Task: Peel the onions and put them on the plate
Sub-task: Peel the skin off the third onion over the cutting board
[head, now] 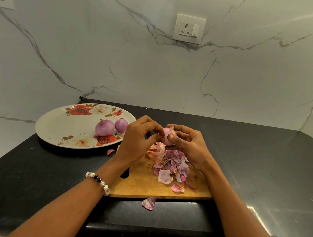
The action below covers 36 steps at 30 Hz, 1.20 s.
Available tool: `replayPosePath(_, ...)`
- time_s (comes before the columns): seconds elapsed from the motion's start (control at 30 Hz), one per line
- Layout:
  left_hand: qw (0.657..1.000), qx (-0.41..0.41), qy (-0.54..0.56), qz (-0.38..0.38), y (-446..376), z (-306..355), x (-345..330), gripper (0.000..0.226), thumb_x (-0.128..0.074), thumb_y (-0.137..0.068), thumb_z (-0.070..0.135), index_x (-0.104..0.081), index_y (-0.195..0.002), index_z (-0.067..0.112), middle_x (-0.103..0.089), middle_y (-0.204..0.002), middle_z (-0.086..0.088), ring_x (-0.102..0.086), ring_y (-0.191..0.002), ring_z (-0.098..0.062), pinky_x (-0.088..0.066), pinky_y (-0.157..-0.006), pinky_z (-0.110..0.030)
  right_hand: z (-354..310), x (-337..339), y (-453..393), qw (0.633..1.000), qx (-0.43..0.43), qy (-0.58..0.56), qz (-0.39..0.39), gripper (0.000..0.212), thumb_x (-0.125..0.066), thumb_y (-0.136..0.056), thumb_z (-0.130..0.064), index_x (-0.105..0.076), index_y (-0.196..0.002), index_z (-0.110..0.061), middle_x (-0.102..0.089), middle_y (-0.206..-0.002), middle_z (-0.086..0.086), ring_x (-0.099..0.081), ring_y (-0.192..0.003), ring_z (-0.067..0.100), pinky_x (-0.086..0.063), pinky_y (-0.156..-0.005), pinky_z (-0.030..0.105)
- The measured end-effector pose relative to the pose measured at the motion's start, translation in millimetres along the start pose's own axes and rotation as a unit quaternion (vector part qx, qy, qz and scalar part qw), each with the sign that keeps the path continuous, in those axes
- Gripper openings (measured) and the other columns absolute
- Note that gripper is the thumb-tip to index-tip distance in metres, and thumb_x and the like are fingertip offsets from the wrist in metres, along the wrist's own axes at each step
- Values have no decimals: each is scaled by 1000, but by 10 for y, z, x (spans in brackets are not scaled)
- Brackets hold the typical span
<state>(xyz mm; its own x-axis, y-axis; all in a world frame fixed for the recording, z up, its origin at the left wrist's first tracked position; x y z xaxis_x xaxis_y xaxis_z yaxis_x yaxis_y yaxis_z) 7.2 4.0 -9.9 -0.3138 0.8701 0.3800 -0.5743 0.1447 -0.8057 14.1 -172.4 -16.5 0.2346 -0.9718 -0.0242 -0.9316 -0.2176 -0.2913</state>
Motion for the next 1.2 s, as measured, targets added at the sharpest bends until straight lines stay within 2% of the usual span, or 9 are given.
replayPosePath(0.33, 996, 20, -35, -83, 24, -80, -81, 18, -64, -83, 1, -65, -93, 16, -47, -99, 7, -52, -86, -10, -43, -69, -6, -6, 2, 20, 999, -3, 44, -10, 40, -76, -73, -25, -70, -112, -16, -73, -108, 14, -71, -99, 29, -60, -85, 40)
replayPosePath(0.47, 993, 33, -8, -110, 18, -68, -90, 25, -61, -86, 0, -55, -89, 25, -44, -102, 6, -50, -89, -6, -44, -70, -4, -6, -8, 33, 1000, -14, 22, -11, 42, -73, -76, -22, -68, -116, -10, -73, -106, 15, -72, -97, 32, -61, -82, 40)
replayPosePath(0.63, 990, 44, 47, -122, 5, -73, -91, 26, -57, -89, -2, -54, -92, 24, -42, -107, 5, -49, -98, -7, -45, -80, -6, -13, -20, 29, 999, -24, -35, -10, 36, -67, -81, -19, -66, -114, -5, -74, -103, 15, -72, -95, 34, -62, -74, 37)
replayPosePath(0.77, 987, 37, 86, -130, -4, -70, -88, 25, -56, -88, -3, -55, -92, 22, -43, -108, 9, -50, -103, -9, -47, -81, -9, -35, -15, 28, 996, -27, -81, 9, 34, -64, -80, -19, -65, -111, -4, -75, -99, 12, -73, -88, 31, -63, -70, 34)
replayPosePath(0.87, 984, 41, 110, -135, -2, -74, -95, 17, -55, -86, 5, -54, -92, 22, -44, -113, 11, -50, -107, -10, -47, -83, -10, -45, -12, 35, 993, -31, -109, 24, 33, -61, -80, -19, -65, -109, -5, -75, -96, 11, -74, -84, 30, -63, -68, 32)
replayPosePath(0.97, 978, 51, 136, -153, -5, -91, -90, 16, -52, -84, 9, -55, -92, 23, -44, -120, 14, -48, -113, -7, -46, -87, -12, -43, 3, 25, 990, -32, -130, 31, 34, -60, -80, -21, -65, -109, -4, -73, -102, 16, -74, -86, 31, -63, -69, 32)
replayPosePath(1.07, 967, 69, 169, -176, -16, -87, -68, 27, -50, -86, 1, -52, -90, 27, -43, -125, 11, -51, -113, -15, -50, -77, -15, -30, 17, 15, 989, -34, -141, 33, 37, -59, -81, -22, -64, -111, -2, -68, -108, 21, -73, -89, 31, -63, -69, 33)
replayPosePath(1.13, 963, 77, 180, -184, -22, -81, -59, 36, -47, -87, -11, -52, -90, 24, -43, -129, 5, -54, -109, -21, -49, -69, -14, -19, 20, 14, 989, -36, -142, 36, 38, -58, -81, -23, -63, -112, -2, -66, -112, 23, -73, -89, 31, -63, -68, 33)
replayPosePath(1.2, 959, 89, 186, -192, -23, -69, -53, 36, -44, -88, -16, -52, -93, 18, -42, -132, 1, -55, -108, -24, -49, -67, -14, -10, 21, 11, 989, -39, -136, 42, 38, -58, -81, -25, -63, -111, -2, -63, -114, 26, -73, -85, 29, -62, -64, 31)
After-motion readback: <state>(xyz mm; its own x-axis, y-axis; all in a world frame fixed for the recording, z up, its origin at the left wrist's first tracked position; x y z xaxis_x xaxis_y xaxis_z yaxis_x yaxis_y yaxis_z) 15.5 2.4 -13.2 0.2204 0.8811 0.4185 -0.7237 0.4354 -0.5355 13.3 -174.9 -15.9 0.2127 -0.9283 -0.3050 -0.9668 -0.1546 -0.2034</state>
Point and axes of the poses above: each hand's wrist, its own y-axis away from the middle knuckle, its own x-axis out of the back of the hand, z = x × y, the point moved 2 cm from there along -y, towards the middle knuckle
